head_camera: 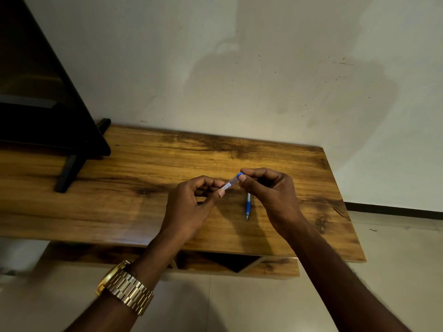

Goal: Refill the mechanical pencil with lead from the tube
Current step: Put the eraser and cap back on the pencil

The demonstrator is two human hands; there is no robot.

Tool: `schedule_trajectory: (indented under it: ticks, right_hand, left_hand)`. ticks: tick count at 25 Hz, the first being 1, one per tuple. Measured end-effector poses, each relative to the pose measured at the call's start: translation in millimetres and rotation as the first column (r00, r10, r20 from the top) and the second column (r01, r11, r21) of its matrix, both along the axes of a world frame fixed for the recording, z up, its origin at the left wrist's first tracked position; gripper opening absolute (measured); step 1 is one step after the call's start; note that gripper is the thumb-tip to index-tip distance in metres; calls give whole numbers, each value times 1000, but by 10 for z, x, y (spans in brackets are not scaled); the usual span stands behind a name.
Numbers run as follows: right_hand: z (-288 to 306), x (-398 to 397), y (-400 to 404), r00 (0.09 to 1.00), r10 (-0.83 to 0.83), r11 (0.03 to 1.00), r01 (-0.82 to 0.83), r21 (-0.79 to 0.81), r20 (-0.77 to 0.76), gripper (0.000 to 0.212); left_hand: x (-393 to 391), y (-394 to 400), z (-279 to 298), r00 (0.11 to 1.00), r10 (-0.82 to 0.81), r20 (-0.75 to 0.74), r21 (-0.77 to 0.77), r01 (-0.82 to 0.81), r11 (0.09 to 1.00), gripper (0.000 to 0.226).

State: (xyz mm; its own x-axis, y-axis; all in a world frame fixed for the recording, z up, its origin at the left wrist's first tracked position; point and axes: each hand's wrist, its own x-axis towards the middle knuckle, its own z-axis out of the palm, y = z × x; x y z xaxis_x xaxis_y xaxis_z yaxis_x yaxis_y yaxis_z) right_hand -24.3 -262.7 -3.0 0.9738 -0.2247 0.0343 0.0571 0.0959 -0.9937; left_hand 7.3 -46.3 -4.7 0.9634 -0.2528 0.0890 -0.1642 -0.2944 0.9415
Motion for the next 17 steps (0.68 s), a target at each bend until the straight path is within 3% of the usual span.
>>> schedule_trajectory:
  ticks: [9, 17]
  right_hand:
    - [54, -36, -210, 994, 82, 983, -92, -159, -71, 13]
    - [24, -60, -73, 986, 121, 986, -133, -97, -115, 12]
  left_hand:
    - [-21, -12, 8, 999, -28, -23, 23, 29, 999, 16]
    - [-81, 37, -40, 999, 17, -45, 43, -15, 999, 16]
